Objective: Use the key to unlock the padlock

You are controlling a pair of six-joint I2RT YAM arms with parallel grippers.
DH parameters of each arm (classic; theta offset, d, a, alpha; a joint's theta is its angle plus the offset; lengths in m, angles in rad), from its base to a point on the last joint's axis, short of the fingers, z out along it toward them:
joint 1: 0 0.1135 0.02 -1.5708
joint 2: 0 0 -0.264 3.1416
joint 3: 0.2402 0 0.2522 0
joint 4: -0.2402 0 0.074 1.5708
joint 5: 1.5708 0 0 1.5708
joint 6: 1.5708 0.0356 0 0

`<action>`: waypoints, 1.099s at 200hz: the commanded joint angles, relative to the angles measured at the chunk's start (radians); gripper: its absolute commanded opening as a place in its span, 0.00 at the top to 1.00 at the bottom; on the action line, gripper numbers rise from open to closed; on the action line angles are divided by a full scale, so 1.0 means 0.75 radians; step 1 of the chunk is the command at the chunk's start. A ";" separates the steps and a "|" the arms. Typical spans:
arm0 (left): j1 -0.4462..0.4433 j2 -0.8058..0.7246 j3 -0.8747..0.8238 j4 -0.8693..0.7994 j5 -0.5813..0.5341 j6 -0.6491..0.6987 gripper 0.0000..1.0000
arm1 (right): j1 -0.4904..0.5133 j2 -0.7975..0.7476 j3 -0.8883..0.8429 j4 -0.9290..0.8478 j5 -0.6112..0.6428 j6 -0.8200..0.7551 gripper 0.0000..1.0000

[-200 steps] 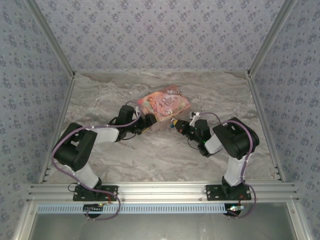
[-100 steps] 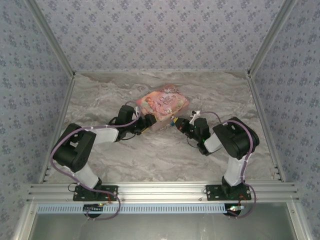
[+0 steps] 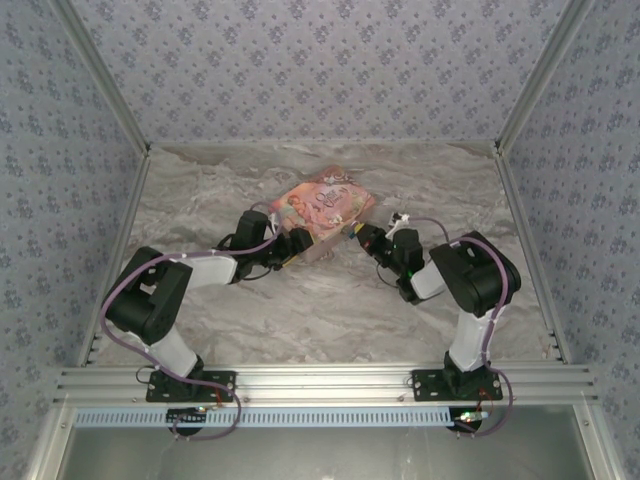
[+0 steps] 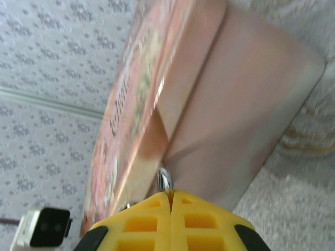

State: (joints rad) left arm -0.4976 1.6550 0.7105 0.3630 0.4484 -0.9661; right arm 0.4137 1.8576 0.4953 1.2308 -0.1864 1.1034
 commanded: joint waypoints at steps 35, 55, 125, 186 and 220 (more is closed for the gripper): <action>0.037 -0.052 -0.012 -0.174 -0.027 0.050 0.13 | -0.023 -0.065 -0.047 -0.004 0.072 -0.040 1.00; 0.063 -0.103 0.015 -0.194 -0.027 0.074 0.11 | -0.026 -0.152 -0.090 -0.080 0.073 -0.098 1.00; 0.140 -0.455 0.054 -0.262 -0.106 0.305 0.01 | 0.017 -0.924 -0.067 -1.143 0.090 -0.541 1.00; 0.152 -0.818 0.086 -0.213 -0.044 0.605 0.01 | 0.064 -1.324 0.125 -1.873 -0.076 -0.706 1.00; 0.155 -0.894 0.165 -0.244 0.073 0.688 0.01 | 0.147 -1.287 0.325 -2.293 -0.094 -0.758 1.00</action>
State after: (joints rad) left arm -0.3878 1.0187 0.7704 0.1787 0.4225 -0.5426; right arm 0.4866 0.8749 0.6289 -0.1677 -0.2192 0.5972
